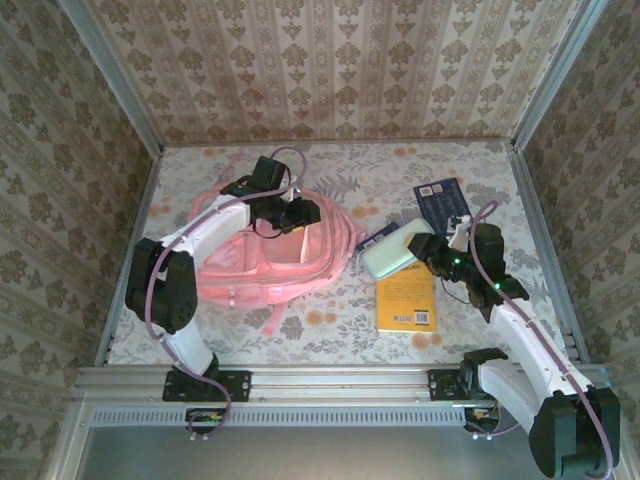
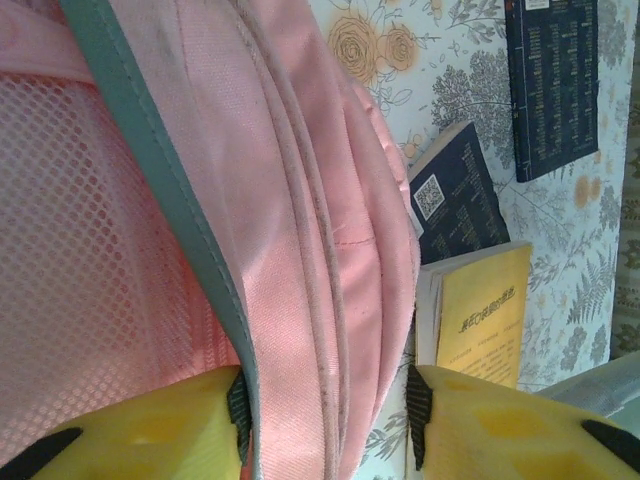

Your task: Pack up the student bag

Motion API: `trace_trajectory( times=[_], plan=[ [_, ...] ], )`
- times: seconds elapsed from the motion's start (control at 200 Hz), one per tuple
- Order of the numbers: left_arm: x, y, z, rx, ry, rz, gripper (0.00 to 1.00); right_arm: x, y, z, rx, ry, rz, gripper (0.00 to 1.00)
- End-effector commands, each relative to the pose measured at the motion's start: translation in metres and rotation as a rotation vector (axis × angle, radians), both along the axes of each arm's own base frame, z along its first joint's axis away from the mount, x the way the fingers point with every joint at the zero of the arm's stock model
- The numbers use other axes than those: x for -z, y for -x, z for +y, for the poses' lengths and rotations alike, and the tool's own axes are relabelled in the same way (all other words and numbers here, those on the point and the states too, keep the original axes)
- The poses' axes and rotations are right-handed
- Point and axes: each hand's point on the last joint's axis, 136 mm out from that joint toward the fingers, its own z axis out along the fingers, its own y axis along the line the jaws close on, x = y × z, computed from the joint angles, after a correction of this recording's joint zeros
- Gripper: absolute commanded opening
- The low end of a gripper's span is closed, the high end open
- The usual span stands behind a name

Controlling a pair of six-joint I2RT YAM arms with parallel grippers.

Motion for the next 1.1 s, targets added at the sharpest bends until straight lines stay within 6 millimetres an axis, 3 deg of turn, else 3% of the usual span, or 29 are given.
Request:
trace_trajectory(
  times=[0.0, 0.38, 0.585, 0.635, 0.74, 0.86, 0.96, 1.095],
  plan=[
    [0.000, -0.004, -0.010, 0.019, 0.016, 0.002, 0.44, 0.002, 0.002, -0.003, 0.002, 0.018, -0.011, 0.44],
    [0.028, 0.001, -0.002, 0.023, -0.072, 0.033, 0.41, -0.002, 0.002, -0.003, -0.002, 0.012, -0.013, 0.44],
    [0.035, 0.001, -0.001, 0.040, -0.095, 0.025, 0.26, 0.000, 0.001, -0.003, 0.000, 0.001, -0.007, 0.44],
    [0.035, 0.000, 0.001, 0.052, -0.119, 0.001, 0.16, -0.002, 0.002, -0.003, 0.000, -0.001, -0.012, 0.44],
    [0.029, 0.000, 0.003, 0.072, -0.128, -0.050, 0.00, -0.003, 0.004, -0.003, 0.001, 0.000, -0.013, 0.44],
    [0.020, 0.003, -0.001, 0.121, -0.108, -0.078, 0.00, -0.005, 0.005, -0.004, 0.006, 0.003, -0.021, 0.43],
    [-0.004, 0.004, -0.005, 0.167, -0.079, -0.133, 0.00, -0.008, 0.006, -0.007, 0.026, 0.009, -0.013, 0.43],
    [-0.058, 0.013, -0.013, 0.253, -0.012, -0.217, 0.00, -0.021, 0.009, -0.016, 0.077, 0.036, -0.028, 0.41]
  ],
)
